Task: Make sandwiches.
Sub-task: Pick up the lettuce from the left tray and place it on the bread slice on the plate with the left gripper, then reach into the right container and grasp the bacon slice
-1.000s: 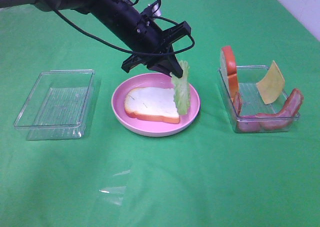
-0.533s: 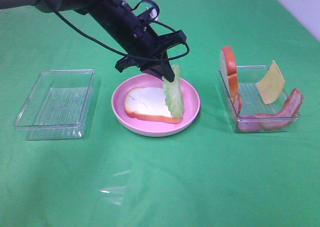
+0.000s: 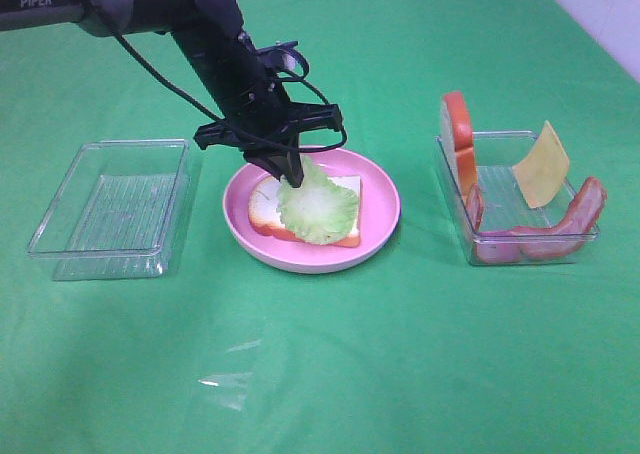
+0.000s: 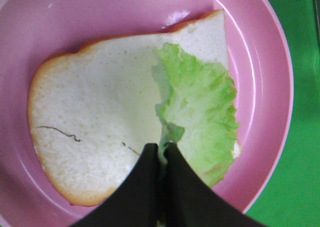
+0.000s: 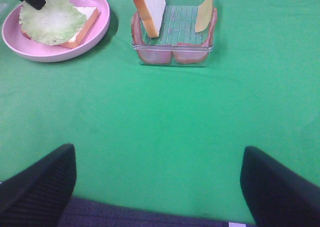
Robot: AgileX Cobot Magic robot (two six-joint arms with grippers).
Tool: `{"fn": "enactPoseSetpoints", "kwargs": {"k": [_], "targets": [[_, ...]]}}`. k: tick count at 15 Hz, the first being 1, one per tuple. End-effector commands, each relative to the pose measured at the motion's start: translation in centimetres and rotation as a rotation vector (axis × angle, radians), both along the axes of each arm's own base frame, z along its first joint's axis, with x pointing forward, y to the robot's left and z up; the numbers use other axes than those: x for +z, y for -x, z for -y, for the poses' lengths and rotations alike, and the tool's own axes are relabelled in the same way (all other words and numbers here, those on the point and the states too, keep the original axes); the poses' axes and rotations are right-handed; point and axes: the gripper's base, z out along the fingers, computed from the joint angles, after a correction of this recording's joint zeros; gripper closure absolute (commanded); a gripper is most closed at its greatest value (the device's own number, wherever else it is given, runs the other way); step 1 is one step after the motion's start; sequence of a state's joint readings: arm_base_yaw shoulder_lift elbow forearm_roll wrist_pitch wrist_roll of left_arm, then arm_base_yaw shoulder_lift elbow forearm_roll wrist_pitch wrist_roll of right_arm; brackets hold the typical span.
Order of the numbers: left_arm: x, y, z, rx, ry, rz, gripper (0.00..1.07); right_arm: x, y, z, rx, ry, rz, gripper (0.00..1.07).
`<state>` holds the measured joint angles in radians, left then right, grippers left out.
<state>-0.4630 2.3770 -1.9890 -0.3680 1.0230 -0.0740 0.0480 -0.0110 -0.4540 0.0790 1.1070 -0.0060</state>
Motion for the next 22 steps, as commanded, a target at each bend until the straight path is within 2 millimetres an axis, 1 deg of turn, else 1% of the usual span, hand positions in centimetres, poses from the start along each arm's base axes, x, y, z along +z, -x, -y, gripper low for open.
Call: {"fn": "enactPoseSetpoints", "kwargs": {"k": [1,3,6,10,11,12,13,14,17,18,21,22], "targets": [[0.3,-0.3,0.3,0.010,0.014,0.039,1.07,-0.1,0.2,0.0,-0.002,-0.008,0.019,0.20],[0.3,-0.5,0.5,0.015,0.026,0.069,1.07,-0.1,0.2,0.0,-0.002,-0.008,0.019,0.20],[-0.6,-0.5,0.6,0.018,0.029,0.045,1.07,-0.1,0.2,0.0,-0.002,-0.008,0.019,0.20],[-0.6,-0.4,0.6,0.014,0.026,0.032,1.07,-0.1,0.2,0.0,-0.002,-0.008,0.019,0.20],[-0.6,-0.3,0.5,0.012,0.024,0.026,1.01,-0.1,0.2,0.0,-0.002,-0.008,0.019,0.20],[-0.6,-0.3,0.5,0.011,0.022,0.021,0.92,-0.1,0.2,0.0,-0.002,-0.008,0.019,0.20],[-0.6,-0.3,0.5,0.008,0.020,0.017,0.78,-0.1,0.2,0.0,-0.002,-0.008,0.019,0.20],[-0.6,-0.3,0.5,0.009,0.020,0.017,0.68,-0.1,0.2,0.0,-0.002,-0.008,0.019,0.20],[0.2,-0.3,0.4,0.001,0.013,0.042,0.09,-0.1,0.2,0.0,-0.002,-0.008,0.019,0.20],[0.6,-0.2,0.3,-0.003,0.007,0.052,0.05,-0.1,0.2,0.0,-0.002,-0.008,0.019,0.20],[2.2,-0.2,0.2,-0.019,-0.003,0.075,0.05,-0.1,0.2,0.0,-0.002,-0.008,0.019,0.20],[3.1,-0.3,0.2,-0.035,-0.011,0.073,0.05,-0.1,0.2,0.0,-0.002,-0.008,0.019,0.20]]}}
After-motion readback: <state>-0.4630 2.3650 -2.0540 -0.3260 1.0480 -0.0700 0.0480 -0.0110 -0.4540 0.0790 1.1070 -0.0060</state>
